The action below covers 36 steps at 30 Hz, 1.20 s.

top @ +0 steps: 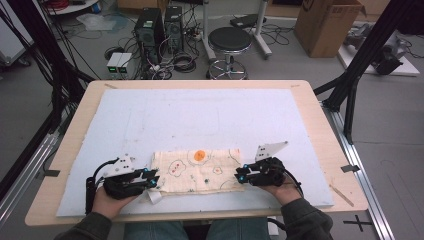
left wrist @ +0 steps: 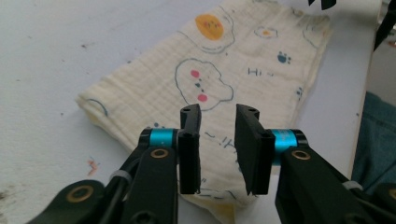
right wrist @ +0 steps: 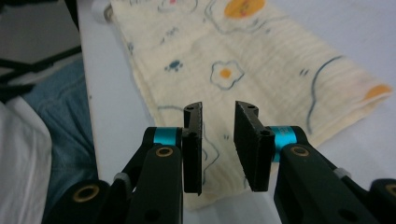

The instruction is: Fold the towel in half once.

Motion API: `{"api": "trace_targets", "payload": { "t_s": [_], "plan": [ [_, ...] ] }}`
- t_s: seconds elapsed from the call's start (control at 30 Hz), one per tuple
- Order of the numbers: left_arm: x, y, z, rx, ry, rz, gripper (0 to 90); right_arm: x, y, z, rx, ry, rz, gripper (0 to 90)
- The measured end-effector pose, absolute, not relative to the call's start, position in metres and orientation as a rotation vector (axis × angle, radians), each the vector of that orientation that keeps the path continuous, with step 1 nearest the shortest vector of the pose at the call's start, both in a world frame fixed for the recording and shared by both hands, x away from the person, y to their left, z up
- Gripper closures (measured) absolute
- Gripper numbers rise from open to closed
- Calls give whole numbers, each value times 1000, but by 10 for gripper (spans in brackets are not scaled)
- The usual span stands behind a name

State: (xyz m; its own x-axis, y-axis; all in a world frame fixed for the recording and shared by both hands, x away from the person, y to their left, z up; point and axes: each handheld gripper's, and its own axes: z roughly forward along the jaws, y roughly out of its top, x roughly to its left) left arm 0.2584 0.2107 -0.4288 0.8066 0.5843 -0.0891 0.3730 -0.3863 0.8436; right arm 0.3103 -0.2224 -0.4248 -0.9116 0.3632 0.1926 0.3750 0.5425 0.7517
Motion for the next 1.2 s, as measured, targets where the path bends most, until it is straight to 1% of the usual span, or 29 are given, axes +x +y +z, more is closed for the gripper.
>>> {"api": "trace_targets", "payload": {
  "t_s": [0.13, 0.3, 0.4, 0.47, 0.57, 0.7, 0.97, 1.2],
  "plan": [
    [257, 211, -434, 2073, 680, 230, 723, 307, -218, -432, -620, -2774, -1266, 728],
    [253, 215, -436, 2087, 630, 183, 690, 301, -218, -430, -542, -2820, -1237, 687],
    [253, 215, -437, 2101, 633, 171, 685, 299, -218, -432, -506, -2866, -1204, 684],
    [254, 215, -438, 2115, 638, 165, 684, 299, -218, -434, -516, -2877, -1180, 702],
    [255, 213, -441, 2152, 639, 168, 691, 300, -217, -435, -515, -2864, -1179, 774],
    [255, 213, -441, 2153, 642, 169, 697, 301, -218, -434, -522, -2840, -1192, 826],
    [256, 213, -442, 2151, 647, 167, 697, 298, -222, -425, -514, -2811, -1264, 846],
    [256, 214, -442, 2150, 656, 170, 696, 290, -222, -419, -477, -2797, -1275, 846]
  ]
}}
